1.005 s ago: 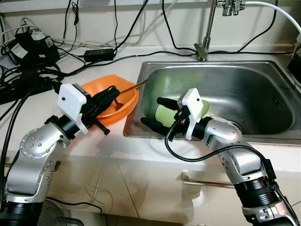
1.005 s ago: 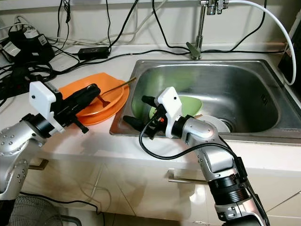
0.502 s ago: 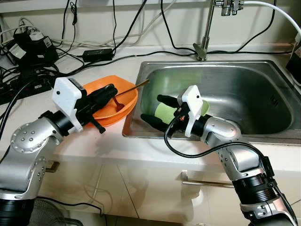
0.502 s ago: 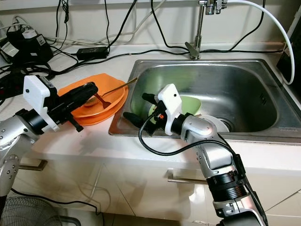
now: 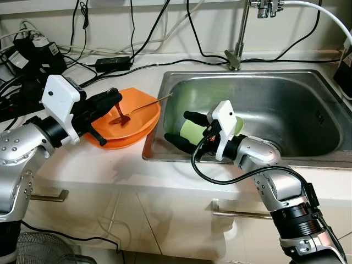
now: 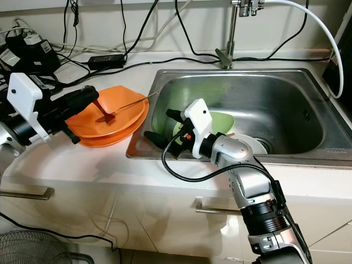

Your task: Kitchen organization

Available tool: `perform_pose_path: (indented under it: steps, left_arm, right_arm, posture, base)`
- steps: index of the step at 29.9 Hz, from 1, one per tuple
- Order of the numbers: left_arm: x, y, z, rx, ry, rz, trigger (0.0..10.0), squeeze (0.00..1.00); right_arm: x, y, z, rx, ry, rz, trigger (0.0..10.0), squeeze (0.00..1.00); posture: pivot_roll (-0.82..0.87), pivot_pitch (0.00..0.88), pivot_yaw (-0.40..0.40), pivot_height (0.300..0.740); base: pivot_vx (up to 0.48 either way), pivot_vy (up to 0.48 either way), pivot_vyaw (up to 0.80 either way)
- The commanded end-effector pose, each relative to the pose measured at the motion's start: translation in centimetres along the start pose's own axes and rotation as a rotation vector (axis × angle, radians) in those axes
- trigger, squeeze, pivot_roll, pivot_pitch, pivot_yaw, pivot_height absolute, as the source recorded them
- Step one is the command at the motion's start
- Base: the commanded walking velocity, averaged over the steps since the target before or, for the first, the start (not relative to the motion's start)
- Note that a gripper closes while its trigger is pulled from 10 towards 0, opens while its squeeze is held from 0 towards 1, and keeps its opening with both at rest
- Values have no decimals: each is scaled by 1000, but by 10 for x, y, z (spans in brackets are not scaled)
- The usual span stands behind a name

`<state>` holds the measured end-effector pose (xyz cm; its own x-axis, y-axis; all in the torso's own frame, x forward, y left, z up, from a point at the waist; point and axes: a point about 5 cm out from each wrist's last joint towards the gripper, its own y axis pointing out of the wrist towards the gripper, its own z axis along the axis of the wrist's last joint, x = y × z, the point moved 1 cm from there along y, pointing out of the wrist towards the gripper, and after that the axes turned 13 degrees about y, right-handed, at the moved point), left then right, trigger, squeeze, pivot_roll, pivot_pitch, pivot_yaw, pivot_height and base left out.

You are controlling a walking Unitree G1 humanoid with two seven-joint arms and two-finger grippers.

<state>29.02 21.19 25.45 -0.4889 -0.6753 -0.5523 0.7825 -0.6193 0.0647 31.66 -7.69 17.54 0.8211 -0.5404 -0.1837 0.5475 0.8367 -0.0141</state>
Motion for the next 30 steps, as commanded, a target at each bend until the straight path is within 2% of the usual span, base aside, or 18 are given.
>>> perform_pose_path:
  steps: [1,5,6,7,9,11,12,13,15,18,19,20,21,23,24,30]
  left_arm:
    - [-12,-2,18,54,16,26,0,0]
    - [-21,0,35,135,-45,53,0,0]
    - [-31,0,46,209,-115,91,0,0]
    - [-34,1,49,238,-146,106,0,0]
    - [-37,1,51,258,-169,118,0,0]
    - [-43,2,54,337,-284,177,0,0]
    - [-43,2,54,337,-284,177,0,0]
    - [-43,3,52,362,-330,199,0,0]
    - [-43,6,46,420,-462,267,0,0]
    - [-30,14,26,502,-760,355,0,0]
    - [-20,19,16,521,-898,377,0,0]
    - [-20,19,16,521,-898,377,0,0]
    - [-11,23,8,545,-1018,380,0,0]
    - [-2,26,-3,584,-1157,398,0,0]
    - [4,28,-13,624,-1266,423,0,0]
    - [14,35,-25,644,-1391,462,0,0]
  right_arm:
    - [1,1,-1,2,2,-12,10000,0]
    - [4,1,-1,6,23,-27,10000,0]
    - [6,1,0,9,27,-40,10000,0]
    - [7,1,0,9,26,-45,10000,0]
    - [7,1,0,10,26,-49,10000,0]
    - [9,0,1,19,24,-64,10000,0]
    - [9,0,1,19,24,-64,10000,0]
    - [10,0,2,25,26,-68,10000,0]
    - [13,0,6,61,29,-104,10000,0]
    - [23,0,16,155,100,-188,10000,0]
    - [27,0,20,196,147,-204,10000,0]
    - [27,0,20,196,147,-204,10000,0]
    - [29,-1,24,226,167,-215,10000,0]
    - [33,-1,29,260,200,-239,10000,0]
    - [35,0,31,278,247,-253,10000,0]
    - [35,1,36,307,317,-254,10000,0]
  posture:
    - [0,0,96,740]
    - [-1,0,97,740]
    - [-4,0,98,740]
    - [-4,0,98,740]
    - [-6,0,99,740]
    - [-8,0,100,740]
    - [-8,0,100,740]
    - [-9,0,101,740]
    - [-10,0,102,740]
    - [-11,0,101,740]
    - [-13,0,99,740]
    - [-13,0,99,740]
    - [-15,0,97,740]
    - [-16,0,96,740]
    - [-22,0,95,740]
    - [-31,0,98,740]
  base:
    - [0,0,0]
    - [0,0,0]
    - [0,0,0]
    - [0,0,0]
    - [0,0,0]
    - [0,0,0]
    - [0,0,0]
    - [0,0,0]
    - [0,0,0]
    - [0,0,0]
    - [0,0,0]
    - [0,0,0]
    - [0,0,0]
    - [0,0,0]
    - [0,0,0]
    - [0,0,0]
